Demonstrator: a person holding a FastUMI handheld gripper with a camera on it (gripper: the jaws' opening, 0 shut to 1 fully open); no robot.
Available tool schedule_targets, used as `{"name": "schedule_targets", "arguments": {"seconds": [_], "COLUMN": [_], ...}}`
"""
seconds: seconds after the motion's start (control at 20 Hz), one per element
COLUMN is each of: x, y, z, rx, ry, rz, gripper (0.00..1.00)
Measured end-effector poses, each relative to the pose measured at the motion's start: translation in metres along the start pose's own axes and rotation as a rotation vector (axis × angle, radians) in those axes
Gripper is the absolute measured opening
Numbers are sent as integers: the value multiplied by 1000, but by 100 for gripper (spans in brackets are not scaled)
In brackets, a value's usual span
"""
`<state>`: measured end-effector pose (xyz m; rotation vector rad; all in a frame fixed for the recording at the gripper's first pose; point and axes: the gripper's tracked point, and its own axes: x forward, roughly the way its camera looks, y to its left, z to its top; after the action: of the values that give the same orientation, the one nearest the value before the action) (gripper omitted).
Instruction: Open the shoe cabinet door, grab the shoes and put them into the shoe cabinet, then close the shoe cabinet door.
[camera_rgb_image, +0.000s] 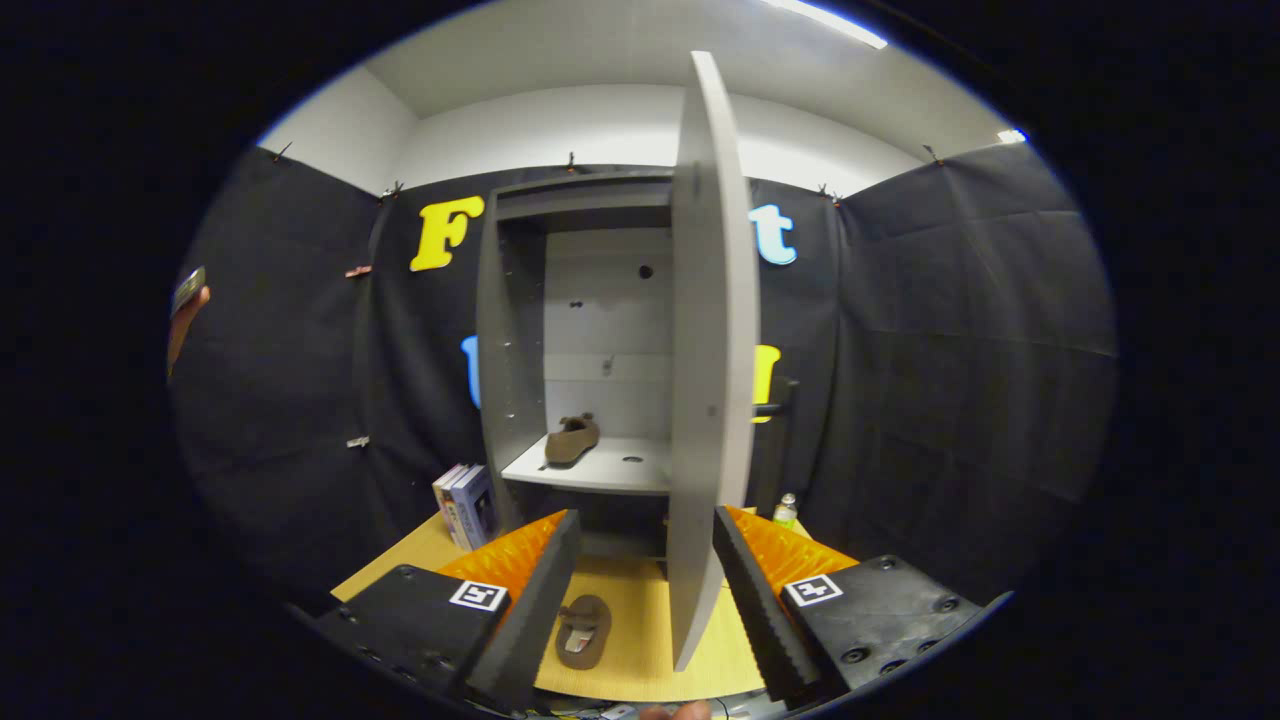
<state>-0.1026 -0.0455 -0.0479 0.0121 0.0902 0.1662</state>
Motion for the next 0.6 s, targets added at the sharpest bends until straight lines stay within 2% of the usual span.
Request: {"name": "schedule_targets", "arguments": {"seconds": [0.05,0.1,0.35,0.6], "x": [5,13,48,85], "y": [14,25,69,102], "z": [-11,-26,-108,-205], "rx": [-9,-4,41,146], "ry": [24,67,260,470], "rz": [25,42,90,121], "gripper": [94,97,98,99]}}
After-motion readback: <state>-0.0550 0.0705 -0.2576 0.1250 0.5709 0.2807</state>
